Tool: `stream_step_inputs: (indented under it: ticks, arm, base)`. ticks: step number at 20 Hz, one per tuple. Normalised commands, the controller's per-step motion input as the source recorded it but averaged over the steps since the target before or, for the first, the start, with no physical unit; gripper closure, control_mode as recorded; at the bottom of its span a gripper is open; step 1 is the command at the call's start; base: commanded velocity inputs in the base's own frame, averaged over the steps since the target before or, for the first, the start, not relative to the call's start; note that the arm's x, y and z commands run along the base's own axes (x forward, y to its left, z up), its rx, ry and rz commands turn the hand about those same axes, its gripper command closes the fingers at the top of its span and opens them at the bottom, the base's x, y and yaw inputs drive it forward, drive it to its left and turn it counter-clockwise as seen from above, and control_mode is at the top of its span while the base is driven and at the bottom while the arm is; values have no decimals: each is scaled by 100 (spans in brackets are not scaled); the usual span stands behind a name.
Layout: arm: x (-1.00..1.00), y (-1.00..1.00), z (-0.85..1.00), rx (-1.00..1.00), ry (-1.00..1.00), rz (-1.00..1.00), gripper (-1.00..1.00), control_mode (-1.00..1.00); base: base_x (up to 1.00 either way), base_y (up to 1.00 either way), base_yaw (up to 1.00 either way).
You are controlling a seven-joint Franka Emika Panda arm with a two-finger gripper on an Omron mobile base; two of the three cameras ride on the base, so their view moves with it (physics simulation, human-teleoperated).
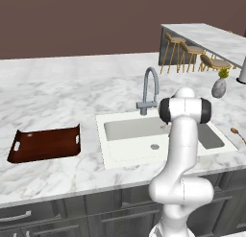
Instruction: Pick up all produce items and place them in the sink. Turn on the sink faucet to wash them. Then turn the sink off and put them in the tray.
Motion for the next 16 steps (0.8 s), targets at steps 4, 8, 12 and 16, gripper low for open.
stream_step_inputs:
  ticks: [4, 8, 12, 16]
  arm:
    - [20, 0, -25, 0, 0, 0, 100, -100]
    - [19, 0, -27, 0, 0, 0, 100, -100]
    - [16, -1, -24, 0, 0, 0, 100, -100]
    - [15, -2, -22, 0, 0, 0, 100, -100]
  base:
    - [0, 0, 0]
    - [0, 0, 0]
    - [0, 0, 0]
    - [0, 0, 0]
